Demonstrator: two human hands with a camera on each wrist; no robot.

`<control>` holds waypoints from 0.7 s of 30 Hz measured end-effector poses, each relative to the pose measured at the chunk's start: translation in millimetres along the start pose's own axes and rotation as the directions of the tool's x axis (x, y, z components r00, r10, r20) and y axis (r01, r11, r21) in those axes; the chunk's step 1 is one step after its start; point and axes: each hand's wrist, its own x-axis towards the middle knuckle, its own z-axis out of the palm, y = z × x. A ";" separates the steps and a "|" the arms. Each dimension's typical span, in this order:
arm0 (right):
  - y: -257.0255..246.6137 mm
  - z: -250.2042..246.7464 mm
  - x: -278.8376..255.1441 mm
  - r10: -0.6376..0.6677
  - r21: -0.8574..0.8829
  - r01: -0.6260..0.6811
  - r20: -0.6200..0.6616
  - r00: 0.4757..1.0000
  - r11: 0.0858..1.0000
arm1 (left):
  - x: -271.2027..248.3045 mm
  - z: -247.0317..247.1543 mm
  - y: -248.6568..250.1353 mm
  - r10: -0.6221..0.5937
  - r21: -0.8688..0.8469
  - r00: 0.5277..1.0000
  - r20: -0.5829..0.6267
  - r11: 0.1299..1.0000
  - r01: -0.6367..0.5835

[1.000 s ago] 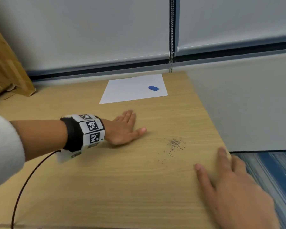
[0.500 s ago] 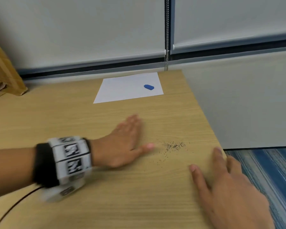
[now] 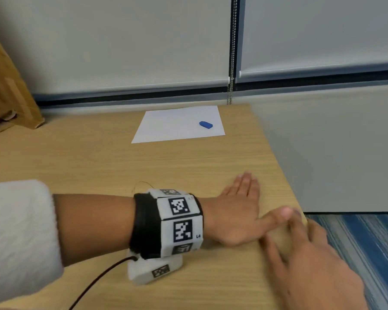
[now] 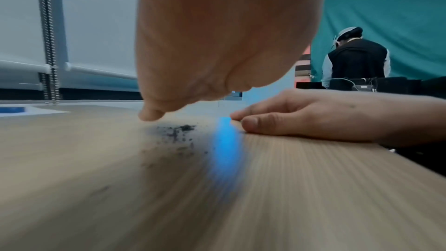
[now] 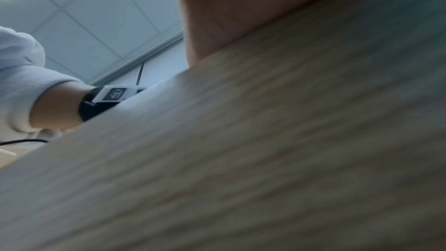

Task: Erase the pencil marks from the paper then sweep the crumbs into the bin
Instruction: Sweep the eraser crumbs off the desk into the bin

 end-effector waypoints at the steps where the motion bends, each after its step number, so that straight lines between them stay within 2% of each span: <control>1: 0.1 -0.8 -0.2 -0.001 -0.003 0.001 0.010 1.000 1.000 | -8.0 -0.3 -7.1 -0.027 -0.016 0.998 -0.050 1.000 0.026; 3: 0.8 -2.0 -0.4 0.012 0.000 -0.013 0.038 0.999 1.000 | -33.0 5.9 -29.6 -0.159 -0.012 0.982 -0.098 0.987 0.159; 6: 0.9 -3.3 0.9 0.009 0.000 -0.009 0.054 0.999 1.000 | -79.1 27.8 -69.1 -0.378 0.067 0.926 -0.010 0.923 0.378; 9: 1.0 -4.2 0.8 -0.006 -0.011 0.007 0.057 0.998 1.000 | -103.7 44.4 -76.8 -0.453 0.139 0.888 0.079 0.887 0.440; 12: 1.2 -3.6 0.2 0.001 -0.006 -0.001 0.059 0.998 1.000 | -88.9 50.1 -49.6 -0.396 0.131 0.915 0.077 0.914 0.385; 16: 2.9 -2.2 -1.0 -0.010 -0.014 0.010 0.038 0.999 1.000 | -32.1 42.7 -6.7 -0.240 0.075 0.971 0.002 0.968 0.239; 21: 4.9 -3.0 -0.3 -0.032 0.004 0.032 0.020 0.999 0.999 | 2.3 17.1 21.8 -0.133 -0.036 0.991 0.027 0.990 0.134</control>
